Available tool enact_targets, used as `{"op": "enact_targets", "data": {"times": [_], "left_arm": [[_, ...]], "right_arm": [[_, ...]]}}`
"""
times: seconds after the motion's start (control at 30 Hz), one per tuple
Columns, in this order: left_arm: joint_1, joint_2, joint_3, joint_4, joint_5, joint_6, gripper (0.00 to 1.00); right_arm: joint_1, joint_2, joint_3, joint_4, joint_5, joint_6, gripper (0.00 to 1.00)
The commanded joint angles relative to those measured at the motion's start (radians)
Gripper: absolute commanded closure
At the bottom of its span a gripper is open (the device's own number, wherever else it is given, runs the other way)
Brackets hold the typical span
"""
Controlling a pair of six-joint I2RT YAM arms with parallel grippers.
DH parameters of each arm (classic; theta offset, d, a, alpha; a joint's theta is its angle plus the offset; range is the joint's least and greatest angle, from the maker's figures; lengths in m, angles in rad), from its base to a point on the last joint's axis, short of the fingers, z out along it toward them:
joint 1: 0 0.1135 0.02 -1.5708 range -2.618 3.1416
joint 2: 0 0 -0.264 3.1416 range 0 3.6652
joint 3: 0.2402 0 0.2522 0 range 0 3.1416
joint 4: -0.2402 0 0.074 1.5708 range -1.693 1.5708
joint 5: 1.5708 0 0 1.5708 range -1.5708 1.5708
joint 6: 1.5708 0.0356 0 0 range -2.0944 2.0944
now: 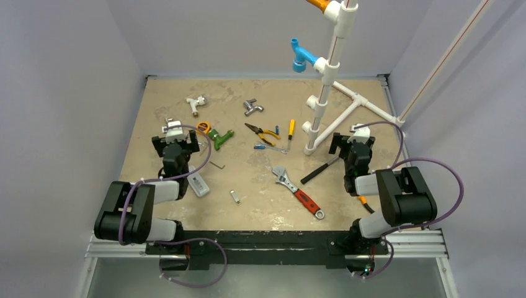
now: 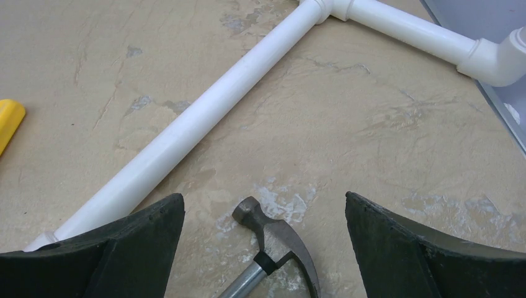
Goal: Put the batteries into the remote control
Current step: Pick up the remote control from the center of the board.
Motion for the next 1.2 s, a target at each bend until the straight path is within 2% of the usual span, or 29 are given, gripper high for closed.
{"op": "enact_targets", "data": {"times": [0.0, 0.43, 0.5, 0.6, 0.67, 0.73, 0.77, 0.83, 0.97, 1.17], "left_arm": [[0.006, -0.003, 0.02, 0.028, 0.01, -0.01, 0.0], [0.036, -0.01, 0.016, 0.019, 0.068, -0.019, 0.0], [0.013, -0.043, -0.009, 0.05, 0.062, 0.007, 0.0], [-0.079, -0.113, 0.004, -0.02, -0.034, 0.094, 0.0], [-0.148, -0.16, 0.07, -0.169, -0.149, 0.101, 0.0], [-0.17, -0.23, 0.168, -0.438, -0.193, -0.001, 0.0], [-0.171, -0.26, 0.218, -0.613, -0.184, -0.043, 0.0], [-0.171, -0.313, 0.31, -0.812, -0.238, -0.179, 0.0], [-0.171, -0.419, 0.419, -1.063, -0.237, -0.352, 0.0], [-0.165, -0.521, 0.54, -1.33, -0.206, -0.504, 0.0]], "right_arm": [[0.002, -0.004, 0.005, 0.036, -0.005, 0.005, 0.01], [0.016, -0.021, -0.024, 0.076, 0.038, -0.024, 0.01], [0.037, -0.11, -0.022, -0.002, 0.046, -0.047, 0.01], [0.078, -0.269, -0.008, -0.157, 0.077, -0.076, 0.01], [0.1, -0.373, -0.026, -0.185, 0.101, -0.063, 0.01], [0.104, -0.469, -0.019, -0.264, 0.151, 0.074, 0.01], [0.104, -0.513, 0.002, -0.345, 0.185, 0.134, 0.01], [0.104, -0.584, 0.073, -0.551, 0.25, 0.266, 0.01], [0.104, -0.669, 0.185, -0.878, 0.314, 0.438, 0.01], [0.102, -0.727, 0.178, -1.035, 0.355, 0.559, 0.01]]}}
